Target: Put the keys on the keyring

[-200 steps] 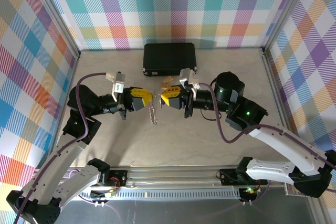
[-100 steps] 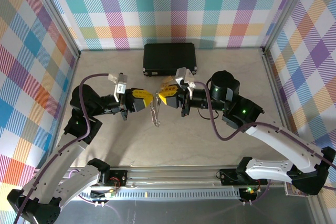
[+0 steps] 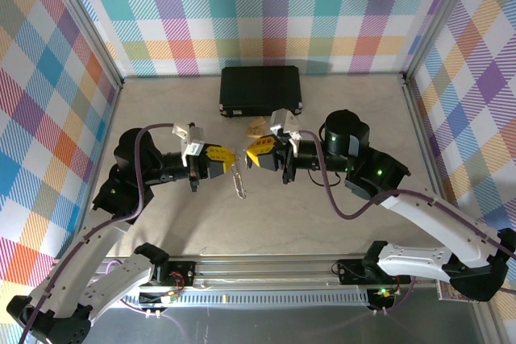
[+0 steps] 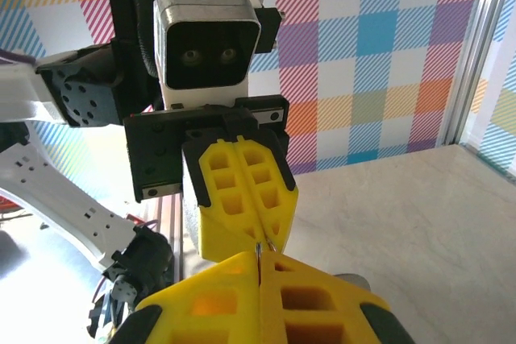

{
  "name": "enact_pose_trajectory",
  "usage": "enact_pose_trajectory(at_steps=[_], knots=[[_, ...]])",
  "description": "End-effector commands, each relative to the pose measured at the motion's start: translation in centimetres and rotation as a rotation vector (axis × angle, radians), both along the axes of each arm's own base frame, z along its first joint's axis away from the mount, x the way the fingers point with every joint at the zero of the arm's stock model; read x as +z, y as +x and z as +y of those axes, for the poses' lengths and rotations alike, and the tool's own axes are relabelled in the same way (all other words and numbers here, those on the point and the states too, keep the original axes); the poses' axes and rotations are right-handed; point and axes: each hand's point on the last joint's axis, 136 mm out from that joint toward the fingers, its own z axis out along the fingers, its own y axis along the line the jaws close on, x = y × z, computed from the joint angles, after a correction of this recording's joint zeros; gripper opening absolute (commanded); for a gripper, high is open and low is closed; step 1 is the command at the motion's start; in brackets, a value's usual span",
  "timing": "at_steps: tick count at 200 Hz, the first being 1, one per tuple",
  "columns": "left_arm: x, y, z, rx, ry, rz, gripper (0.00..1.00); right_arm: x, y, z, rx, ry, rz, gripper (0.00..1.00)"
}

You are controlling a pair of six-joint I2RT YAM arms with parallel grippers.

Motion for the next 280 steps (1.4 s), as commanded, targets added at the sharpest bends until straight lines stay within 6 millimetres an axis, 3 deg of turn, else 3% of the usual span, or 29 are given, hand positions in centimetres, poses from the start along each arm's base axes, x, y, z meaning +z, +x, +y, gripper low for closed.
enact_pose_trajectory(at_steps=[1,110,280], knots=[[1.4,-1.4,0.2,-0.036,0.004,-0.104,0.0,1.2,-1.4,-0.6,0.045,0.01,-0.052,0.0],[1.7,-2.1,-0.1,-0.077,-0.025,-0.092,0.0,-1.0,-0.8,0.7,0.06,-0.031,-0.009,0.0],[2.1,-2.4,-0.2,-0.106,-0.047,-0.076,0.0,-1.7,-1.0,1.0,0.085,-0.047,0.0,0.0]])
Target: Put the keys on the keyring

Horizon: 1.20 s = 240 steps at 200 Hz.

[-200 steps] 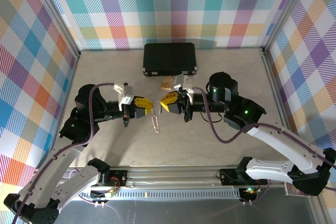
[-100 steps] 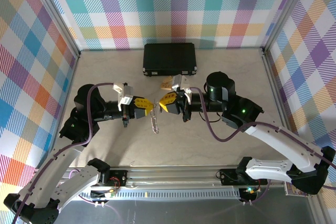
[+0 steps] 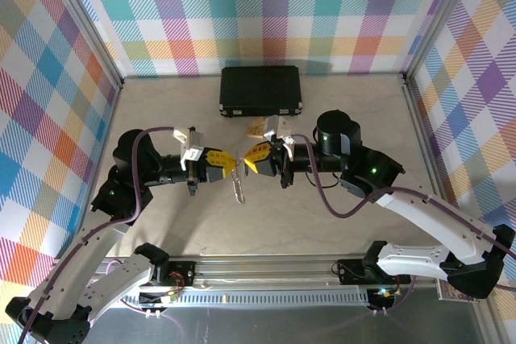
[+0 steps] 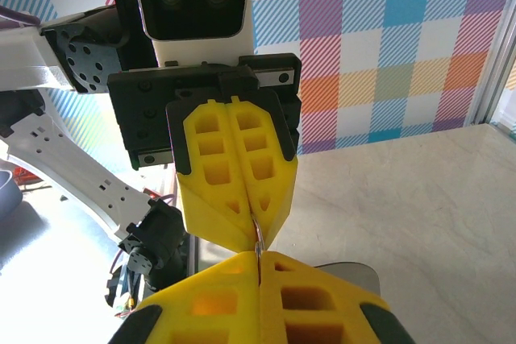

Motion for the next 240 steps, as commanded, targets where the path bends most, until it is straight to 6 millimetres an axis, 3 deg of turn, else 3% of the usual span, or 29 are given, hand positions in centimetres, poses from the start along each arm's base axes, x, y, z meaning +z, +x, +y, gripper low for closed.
enact_pose_trajectory(at_steps=[1,104,240], knots=[[1.74,-1.12,-0.04,-0.043,-0.039,-0.052,0.0,0.2,-0.52,0.23,0.03,0.01,-0.024,0.0],[1.79,-1.23,-0.01,-0.044,-0.042,-0.055,0.0,-0.37,-0.39,0.57,0.037,-0.005,-0.05,0.0],[1.74,-1.24,0.03,-0.044,-0.044,-0.053,0.0,0.53,-0.11,-0.12,-0.01,0.029,-0.079,0.0]])
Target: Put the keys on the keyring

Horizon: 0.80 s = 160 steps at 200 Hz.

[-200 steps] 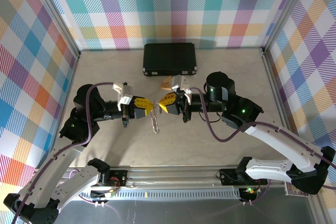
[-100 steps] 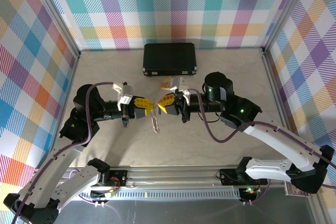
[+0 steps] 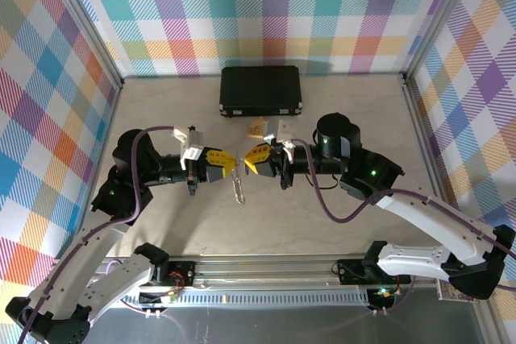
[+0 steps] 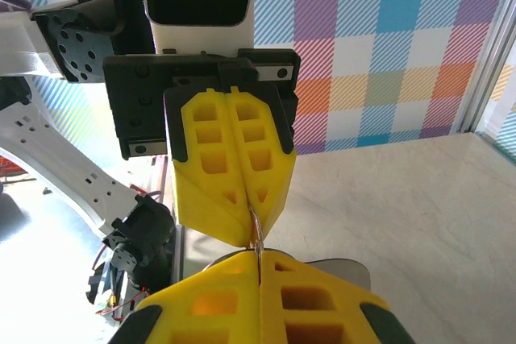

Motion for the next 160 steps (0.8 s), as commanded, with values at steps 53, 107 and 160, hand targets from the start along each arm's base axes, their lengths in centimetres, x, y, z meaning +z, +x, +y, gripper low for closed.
enact_pose_trajectory(at_steps=[53,107,160], knots=[[1.66,-1.32,0.05,-0.044,-0.04,-0.07,0.0,1.09,-0.06,-0.18,-0.01,0.039,-0.031,0.0],[1.65,-1.36,0.1,-0.041,-0.042,-0.071,0.0,0.99,-0.19,-0.07,-0.002,0.039,-0.023,0.0],[1.51,-1.13,0.1,-0.031,-0.041,-0.069,0.0,0.94,-0.42,0.2,0.021,0.039,-0.017,0.0]])
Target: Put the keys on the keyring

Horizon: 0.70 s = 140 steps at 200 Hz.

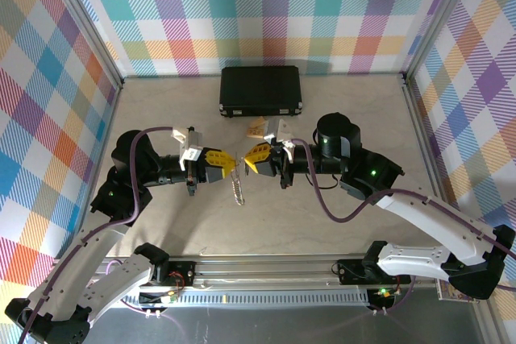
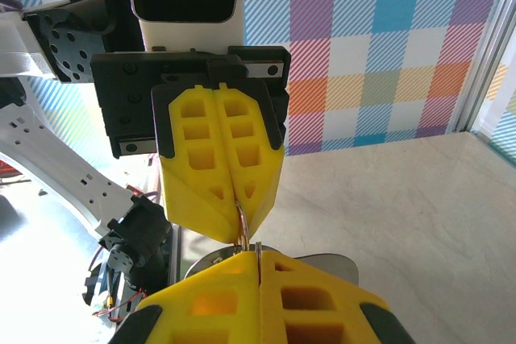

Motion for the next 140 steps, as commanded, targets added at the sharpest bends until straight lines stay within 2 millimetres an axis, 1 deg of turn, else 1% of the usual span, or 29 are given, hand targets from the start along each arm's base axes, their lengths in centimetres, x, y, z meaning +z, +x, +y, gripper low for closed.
enact_pose_trajectory(at_steps=[1,85,140], knots=[[1.35,-0.94,0.01,-0.03,-0.037,-0.066,0.0,0.91,-0.56,0.19,0.028,0.037,-0.015,0.0],[1.25,-0.6,-0.03,-0.017,-0.035,-0.061,0.0,0.44,-0.65,0.3,0.037,0.03,-0.008,0.0],[1.19,-0.51,-0.05,-0.014,-0.036,-0.059,0.0,0.53,-0.69,0.35,0.041,0.033,-0.009,0.0]])
